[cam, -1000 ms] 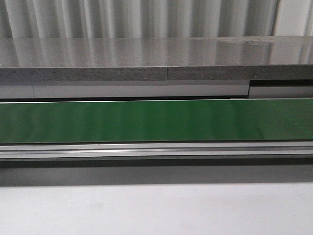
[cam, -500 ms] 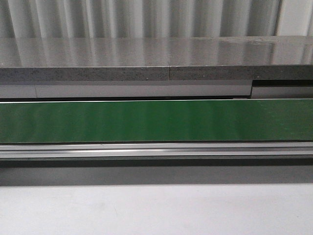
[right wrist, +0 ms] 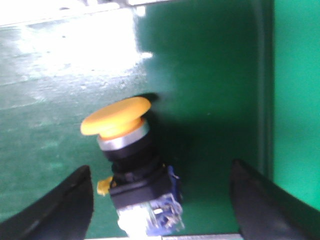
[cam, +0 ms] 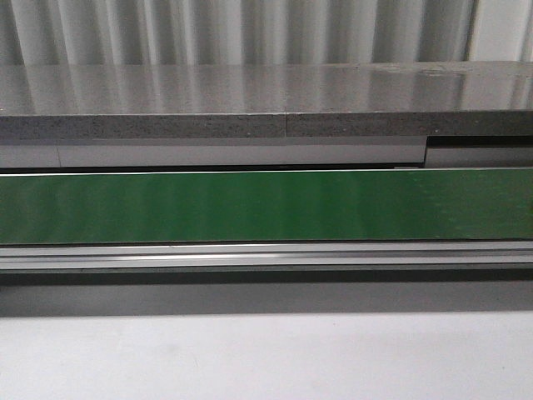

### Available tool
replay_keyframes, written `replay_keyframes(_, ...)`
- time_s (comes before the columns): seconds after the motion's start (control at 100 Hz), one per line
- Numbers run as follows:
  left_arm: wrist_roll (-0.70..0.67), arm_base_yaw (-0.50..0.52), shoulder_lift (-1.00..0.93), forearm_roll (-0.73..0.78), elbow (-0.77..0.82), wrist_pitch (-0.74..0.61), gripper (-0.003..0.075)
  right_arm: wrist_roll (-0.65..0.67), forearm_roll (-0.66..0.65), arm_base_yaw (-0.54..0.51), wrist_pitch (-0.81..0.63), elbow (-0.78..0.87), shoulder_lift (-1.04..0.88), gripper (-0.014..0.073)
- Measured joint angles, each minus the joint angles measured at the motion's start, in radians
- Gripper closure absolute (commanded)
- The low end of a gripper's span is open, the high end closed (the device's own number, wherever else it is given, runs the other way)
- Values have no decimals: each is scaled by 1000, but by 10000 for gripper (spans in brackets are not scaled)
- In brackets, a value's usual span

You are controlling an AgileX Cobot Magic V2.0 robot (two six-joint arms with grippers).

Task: Move button from right to left

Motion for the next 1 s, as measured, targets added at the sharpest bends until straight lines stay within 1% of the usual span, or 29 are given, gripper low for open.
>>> replay_keyframes(0.04,0,0,0,0,0,0,740,-30,0,8,0,0,-23,285)
replay_keyframes(0.09,0,0,0,0,0,0,740,-66,0,21,0,0,-50,436)
replay_keyframes(0.11,0,0,0,0,0,0,740,-82,0,28,0,0,-62,473)
replay_keyframes(0.14,0,0,0,0,0,0,740,-104,0,37,0,0,-78,560)
replay_keyframes(0.19,0,0,0,0,0,0,740,-127,2,56,0,0,-108,662)
replay_keyframes(0.2,0,0,0,0,0,0,740,-129,2,58,0,0,-112,668)
replay_keyframes(0.23,0,0,0,0,0,0,740,-136,6,66,0,0,-126,655)
replay_keyframes(0.35,0,0,0,0,0,0,740,-152,47,103,6,3,-186,660)
replay_keyframes(0.49,0,0,0,0,0,0,740,-168,74,156,-19,51,-274,660)
replay_keyframes(0.66,0,0,0,0,0,0,740,-172,82,232,-92,168,-396,660)
replay_keyframes(1.0,0,0,0,0,0,0,740,-174,87,345,-174,394,-669,660)
